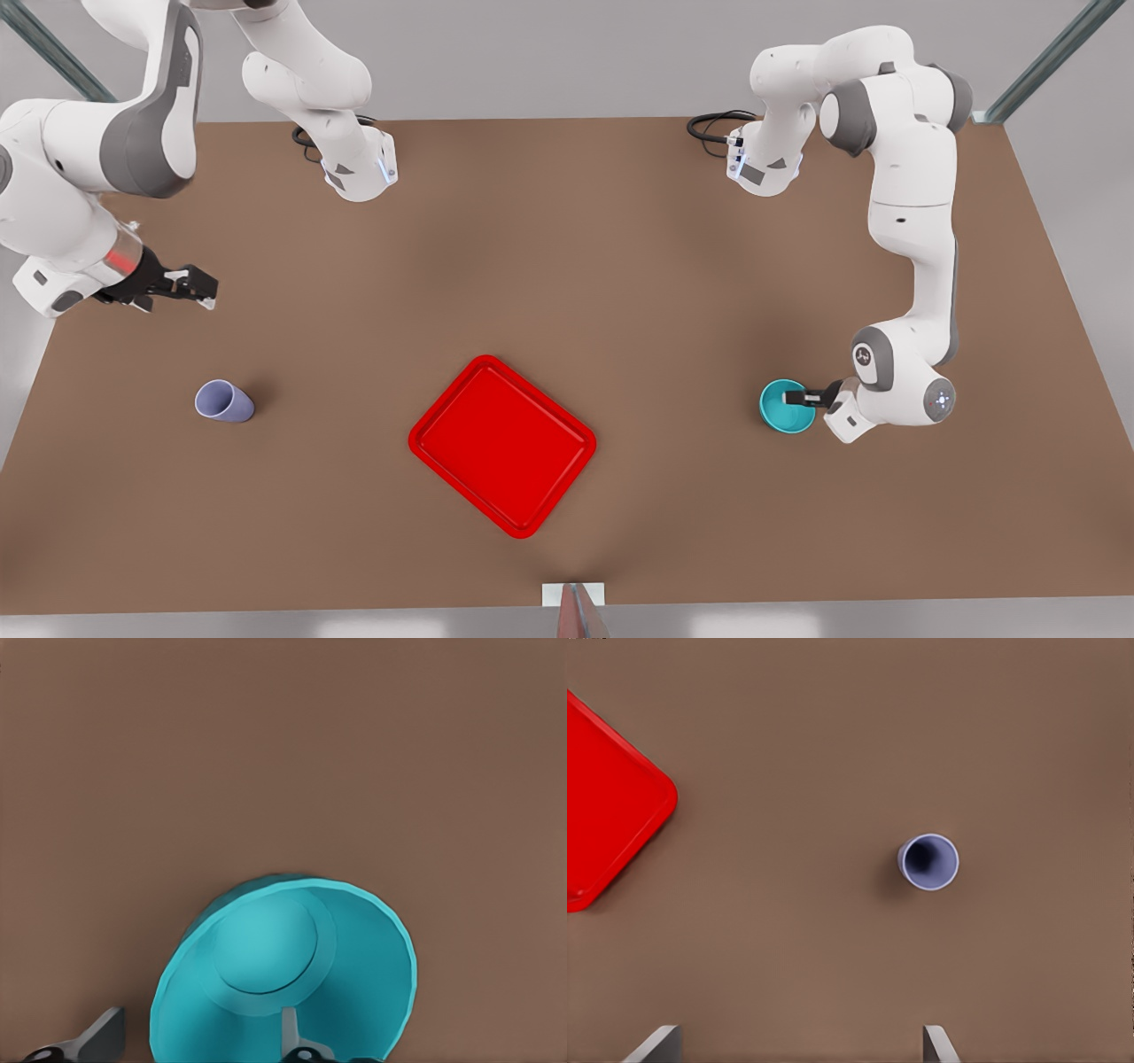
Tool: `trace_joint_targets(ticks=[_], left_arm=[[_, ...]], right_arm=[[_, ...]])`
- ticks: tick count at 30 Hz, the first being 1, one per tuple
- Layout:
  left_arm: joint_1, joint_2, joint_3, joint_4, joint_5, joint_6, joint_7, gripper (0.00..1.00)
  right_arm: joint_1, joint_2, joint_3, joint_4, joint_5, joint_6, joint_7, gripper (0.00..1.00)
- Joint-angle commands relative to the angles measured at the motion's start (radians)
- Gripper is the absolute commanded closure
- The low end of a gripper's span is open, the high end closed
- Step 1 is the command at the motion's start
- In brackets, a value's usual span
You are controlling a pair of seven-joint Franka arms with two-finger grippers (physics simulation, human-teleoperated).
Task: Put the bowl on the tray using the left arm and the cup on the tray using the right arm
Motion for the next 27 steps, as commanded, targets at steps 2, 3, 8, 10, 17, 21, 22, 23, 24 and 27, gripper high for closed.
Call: trace_joint_targets(ticks=[2, 3, 8, 10, 17, 21, 22, 23, 24, 27], left_arm=[[-0.001, 0.0, 0.0, 0.002, -0.009, -0.002, -0.003, 0.66], [-0.003, 0.0, 0.001, 0.002, -0.014, -0.002, -0.006, 0.75], [-0.003, 0.012, 0.001, 0.003, -0.04, 0.038, -0.006, 0.79], [-0.003, 0.014, 0.001, 0.003, -0.041, 0.038, -0.007, 0.79], [-0.037, -0.018, 0.001, 0.012, -0.136, 0.026, -0.091, 0.79], [-0.215, -0.092, 0.001, 0.009, -0.184, 0.026, -0.487, 0.79], [-0.28, -0.098, 0.001, 0.017, -0.182, 0.031, -0.619, 0.79], [-0.347, -0.078, 0.001, 0.081, -0.179, 0.02, -0.802, 0.79], [-0.396, -0.048, -0.002, 0.143, -0.181, 0.02, -0.946, 0.79], [-0.486, 0.103, -0.042, 0.386, -0.179, 0.035, -1.308, 0.79]], right_arm=[[-0.005, 0.0, 0.0, 0.001, 0.0, 0.0, 0.001, 0.0], [-0.005, 0.0, 0.0, 0.001, 0.0, 0.002, 0.001, 0.0], [-0.005, 0.001, -0.002, -0.001, 0.0, 0.0, -0.001, 0.0], [-0.005, 0.0, -0.002, -0.001, 0.0, -0.002, 0.001, 0.0], [-0.007, 0.0, -0.002, -0.001, 0.0, -0.009, 0.001, 0.0], [-0.007, 0.001, -0.002, -0.001, 0.0, -0.009, 0.001, 0.0], [-0.008, 0.001, -0.003, -0.001, 0.0, -0.009, 0.001, 0.0], [-0.008, 0.001, -0.002, -0.001, 0.0, -0.009, 0.001, 0.0], [-0.008, 0.001, -0.003, -0.001, 0.0, -0.009, 0.001, 0.0], [-0.008, 0.001, -0.003, -0.002, 0.002, -0.009, 0.001, 0.0]])
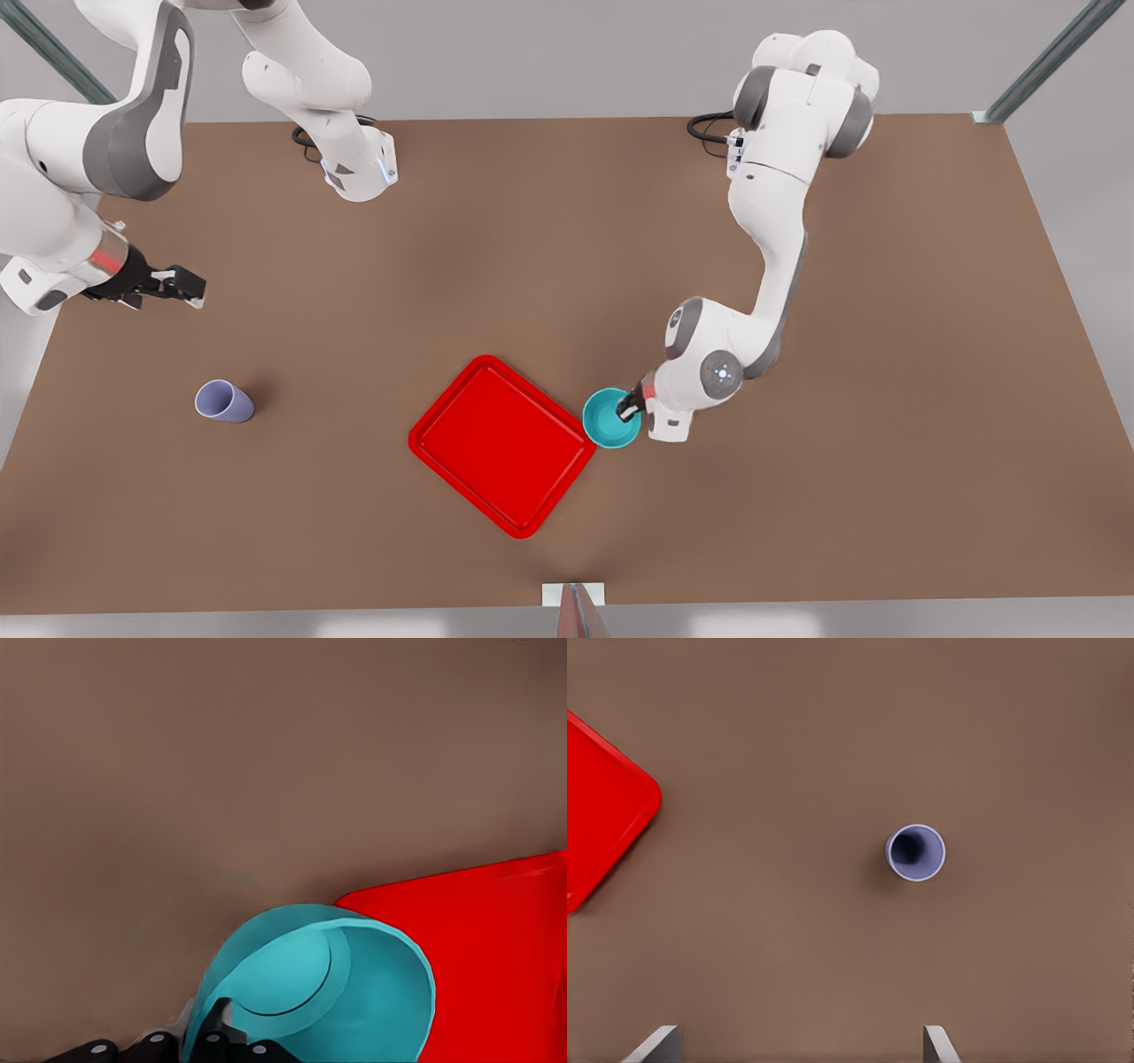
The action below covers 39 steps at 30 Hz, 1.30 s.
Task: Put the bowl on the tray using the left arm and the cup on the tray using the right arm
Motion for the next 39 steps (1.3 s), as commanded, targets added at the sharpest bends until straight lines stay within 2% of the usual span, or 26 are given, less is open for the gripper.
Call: trace_joint_targets(ticks=[1, 4, 8, 15, 16, 17, 19, 22, 23, 25, 27, 28, 29, 31, 33, 34, 36, 39], left_arm=[[-0.002, 0.011, 0.001, 0.02, -0.099, 0.003, -0.01, 0.79], [-0.017, 0.074, -0.042, 0.131, -0.123, 0.053, -0.174, 0.79], [-0.033, 0.16, -0.071, 0.198, -0.166, 0.165, -0.172, 0.79], [-0.06, 0.232, -0.102, 0.226, -0.171, 0.263, -0.16, 0.79], [-0.06, 0.235, -0.101, 0.226, -0.169, 0.271, -0.143, 0.62], [-0.059, 0.239, -0.101, 0.226, -0.169, 0.271, -0.102, 0.31], [-0.059, 0.249, -0.101, 0.224, -0.169, 0.286, -0.074, 0.19], [-0.057, 0.257, -0.101, 0.223, -0.168, 0.297, -0.068, 0.12], [-0.056, 0.255, -0.096, 0.223, -0.161, 0.286, -0.065, 0.0], [-0.02, 0.19, -0.085, 0.216, 0.058, 0.099, -0.045, 0.0], [0.046, 0.07, -0.085, 0.192, 0.311, -0.197, -0.007, 0.0], [0.064, -0.002, -0.085, 0.166, 0.395, -0.388, 0.157, 0.0], [0.119, -0.08, -0.085, 0.166, 0.464, -0.614, 0.539, 0.0], [0.228, -0.198, -0.084, 0.166, 0.543, -0.801, 1.007, 0.0], [0.239, -0.249, -0.085, 0.164, 0.572, -0.893, 1.035, 0.0], [0.286, -0.392, -0.107, -0.001, 0.561, -0.875, 1.076, 0.0], [0.331, -0.625, -0.11, -0.296, 0.553, -0.682, 1.066, 0.0], [0.337, -0.694, -0.11, -0.31, 0.553, -0.72, 1.059, 0.0]], right_arm=[[0.003, 0.0, 0.0, -0.001, 0.001, 0.0, 0.0, 0.0], [0.003, 0.0, 0.0, -0.001, 0.001, 0.0, 0.0, 0.0], [0.002, 0.0, 0.0, -0.001, 0.001, 0.0, 0.0, 0.0], [0.002, 0.0, 0.0, -0.001, 0.001, -0.002, 0.0, 0.0], [0.002, 0.0, 0.0, -0.001, 0.001, -0.002, 0.0, 0.0], [0.0, 0.0, 0.0, -0.003, 0.001, -0.002, 0.0, 0.0], [0.0, 0.0, 0.0, -0.003, 0.001, -0.002, 0.0, 0.0], [-0.001, 0.0, -0.001, -0.003, 0.001, -0.002, 0.0, 0.0], [-0.003, 0.001, -0.001, -0.003, 0.001, -0.002, 0.0, 0.0], [0.0, 0.005, -0.001, -0.001, 0.001, -0.002, 0.0, 0.0], [0.0, 0.006, -0.001, -0.001, 0.001, 0.003, 0.0, 0.0], [-0.003, 0.008, -0.001, 0.0, 0.001, 0.008, 0.0, 0.0], [-0.004, 0.034, -0.008, 0.017, 0.001, 0.009, 0.0, 0.0], [-0.006, 0.077, -0.037, 0.045, -0.002, 0.002, -0.008, 0.0], [-0.009, 0.118, -0.063, 0.048, -0.001, 0.001, -0.003, 0.0], [-0.014, 0.127, -0.063, 0.049, -0.002, -0.005, 0.002, 0.0], [0.0, 0.189, -0.052, 0.051, 0.004, -0.003, -0.002, 0.0], [-0.009, 0.233, -0.057, 0.052, 0.082, -0.068, 0.003, 0.0]])
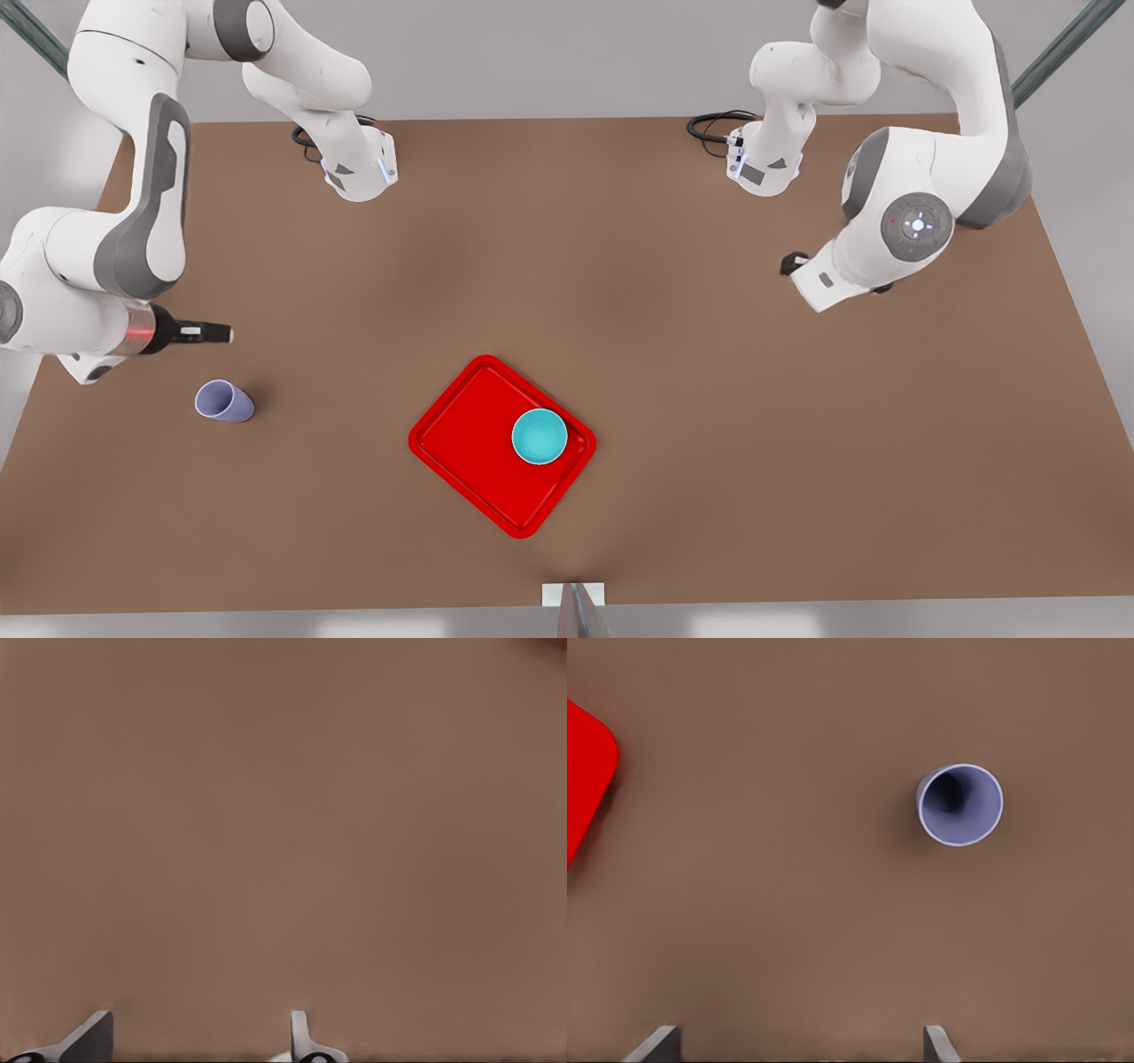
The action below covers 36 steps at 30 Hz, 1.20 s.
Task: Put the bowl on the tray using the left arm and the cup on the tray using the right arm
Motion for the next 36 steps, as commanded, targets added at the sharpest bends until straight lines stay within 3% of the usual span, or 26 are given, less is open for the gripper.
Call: trace_joint_targets(ticks=[1, 6, 13, 18, 25, 36], left_arm=[[-0.004, -0.002, 0.004, 0.0, 0.018, -0.006, 0.002, 0.0], [-0.004, -0.004, 0.021, 0.028, 0.002, -0.046, 0.015, 0.0], [-0.01, 0.029, 0.012, 0.025, -0.039, -0.058, 0.014, 0.0], [-0.005, 0.032, 0.023, 0.023, -0.039, -0.058, 0.014, 0.0], [-0.005, 0.029, 0.023, 0.028, -0.033, -0.083, 0.014, 0.0], [-0.005, 0.019, 0.023, 0.032, -0.032, -0.089, 0.015, 0.0]], right_arm=[[-0.005, 0.007, -0.001, 0.001, 0.0, 0.006, 0.0, 0.0], [-0.006, 0.061, -0.013, -0.178, -0.08, 0.474, -0.002, 0.0], [-0.064, 0.072, -0.038, -0.355, -0.068, 0.732, -0.058, 0.0], [-0.104, 0.096, -0.082, -0.393, 0.017, 0.799, -0.167, 0.0], [-0.164, 0.207, -0.082, -0.289, 0.021, 0.798, -0.21, 0.0], [-0.17, 0.205, -0.078, -0.304, 0.006, 0.764, -0.209, 0.0]])
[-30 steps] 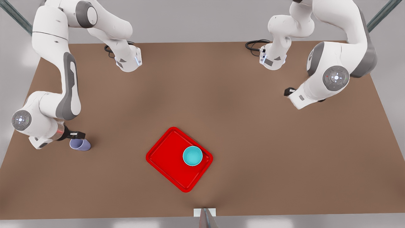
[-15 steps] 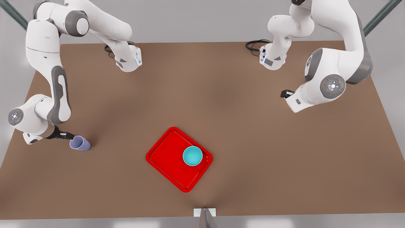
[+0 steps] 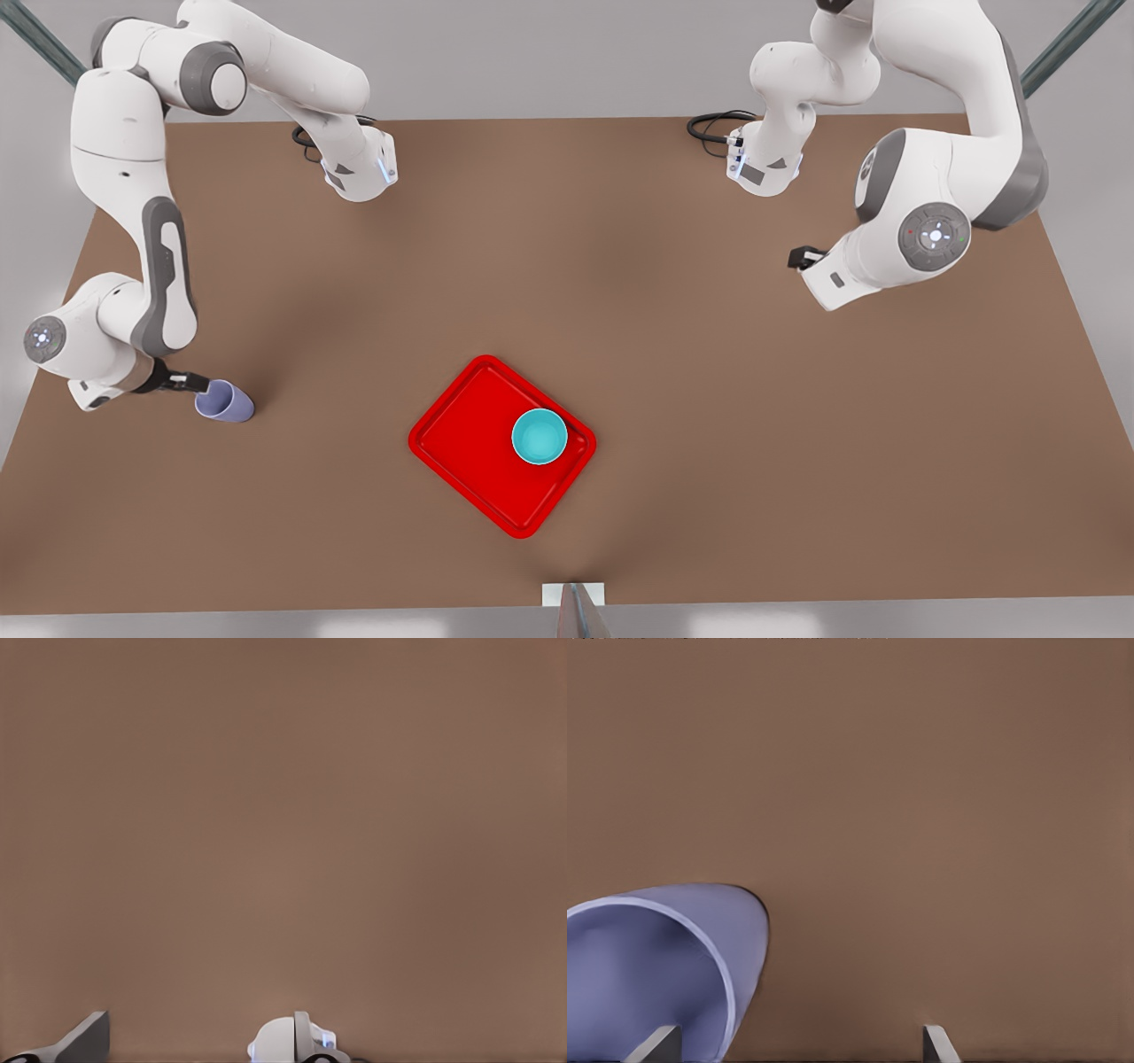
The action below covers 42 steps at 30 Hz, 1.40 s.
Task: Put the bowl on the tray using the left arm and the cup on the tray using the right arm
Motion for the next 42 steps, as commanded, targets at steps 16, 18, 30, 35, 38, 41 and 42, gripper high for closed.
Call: trace_joint_targets(ticks=[16, 18, 30, 35, 38, 41, 42], left_arm=[[0.002, 0.008, 0.025, 0.0, 0.0, 0.011, -0.002, 0.0], [0.002, 0.009, 0.025, 0.0, 0.002, 0.009, -0.002, 0.0], [0.002, 0.006, 0.025, 0.0, 0.0, 0.0, -0.003, 0.0], [0.002, 0.002, 0.025, 0.001, 0.002, -0.006, -0.003, 0.0], [0.002, 0.002, 0.025, 0.001, 0.002, -0.006, -0.003, 0.0], [0.002, 0.005, 0.025, 0.001, 0.002, -0.006, -0.003, 0.0], [0.002, 0.006, 0.026, 0.001, 0.002, -0.005, -0.003, 0.0]], right_arm=[[0.007, 0.059, 0.029, 0.042, -0.017, -0.025, 0.008, 0.79], [-0.024, 0.062, 0.064, 0.043, -0.017, -0.03, 0.011, 0.79], [-0.029, 0.067, 0.072, 0.052, -0.015, -0.03, 0.014, 0.79], [-0.033, 0.059, 0.086, 0.052, -0.015, -0.03, 0.014, 0.79], [-0.024, 0.053, 0.093, 0.106, -0.015, -0.095, 0.018, 0.79], [0.005, 0.031, 0.093, 0.146, 0.015, -0.16, 0.018, 0.79], [0.032, 0.024, 0.093, 0.187, 0.026, -0.255, 0.088, 0.79]])
